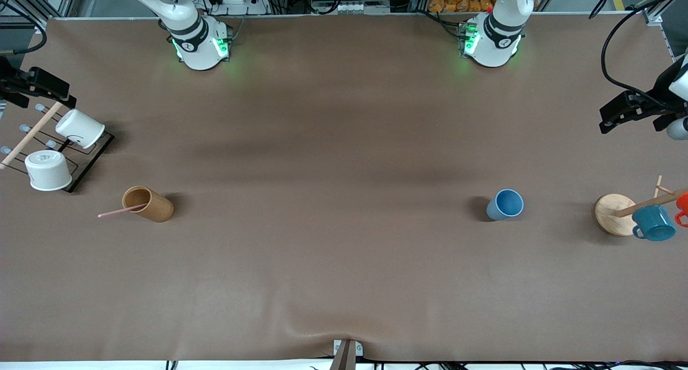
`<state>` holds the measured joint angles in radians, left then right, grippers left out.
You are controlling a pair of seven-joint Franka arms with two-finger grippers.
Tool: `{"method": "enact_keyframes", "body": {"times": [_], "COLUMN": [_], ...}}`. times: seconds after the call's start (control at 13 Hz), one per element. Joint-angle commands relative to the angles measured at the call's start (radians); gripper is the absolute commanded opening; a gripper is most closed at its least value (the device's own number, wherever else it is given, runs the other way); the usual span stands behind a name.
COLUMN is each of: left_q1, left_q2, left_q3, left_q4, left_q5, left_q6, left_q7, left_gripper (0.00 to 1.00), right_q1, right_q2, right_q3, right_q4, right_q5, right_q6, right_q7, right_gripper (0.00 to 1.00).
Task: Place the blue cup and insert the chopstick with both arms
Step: 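Reach the left gripper to the blue cup while the right gripper reaches the chopstick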
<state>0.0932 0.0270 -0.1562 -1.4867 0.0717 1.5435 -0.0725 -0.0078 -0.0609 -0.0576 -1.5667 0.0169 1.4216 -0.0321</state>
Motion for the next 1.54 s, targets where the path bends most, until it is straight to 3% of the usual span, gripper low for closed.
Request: {"method": "enact_keyframes", "body": {"times": [0.0, 0.38, 0.54, 0.69, 0.92, 1.46], "left_q1": [0.000, 0.006, 0.010, 0.019, 0.031, 0.016], "left_q2": [-0.015, 0.033, 0.083, 0.099, 0.122, 0.292], "left_q3": [0.006, 0.009, 0.012, 0.017, 0.014, -0.008], "left_q4": [-0.001, -0.007, -0.035, -0.125, -0.289, -0.470], "left_q5": [-0.018, -0.075, -0.078, -0.078, -0.078, -0.079], "left_q6": [-0.022, -0.013, 0.065, 0.171, 0.398, 0.791], "left_q7": [0.014, 0.016, 0.014, 0.014, 0.014, -0.001], "left_gripper": [1.00, 1.00, 1.00, 1.00, 1.00, 1.00], "right_q1": [0.011, 0.012, 0.012, 0.012, 0.012, -0.047], "right_q2": [-0.005, -0.005, 0.001, 0.025, 0.123, 0.435], "right_q3": [-0.004, -0.002, -0.002, -0.002, -0.002, -0.011], "right_q4": [-0.001, -0.001, -0.001, -0.001, 0.004, 0.158], "right_q5": [-0.005, -0.005, -0.005, -0.006, -0.014, -0.020], "right_q6": [-0.009, -0.004, -0.001, 0.003, 0.081, 0.192], "right_q7": [0.017, 0.017, 0.014, 0.012, 0.006, 0.003], "right_gripper": [1.00, 1.00, 1.00, 1.00, 1.00, 1.00]}}
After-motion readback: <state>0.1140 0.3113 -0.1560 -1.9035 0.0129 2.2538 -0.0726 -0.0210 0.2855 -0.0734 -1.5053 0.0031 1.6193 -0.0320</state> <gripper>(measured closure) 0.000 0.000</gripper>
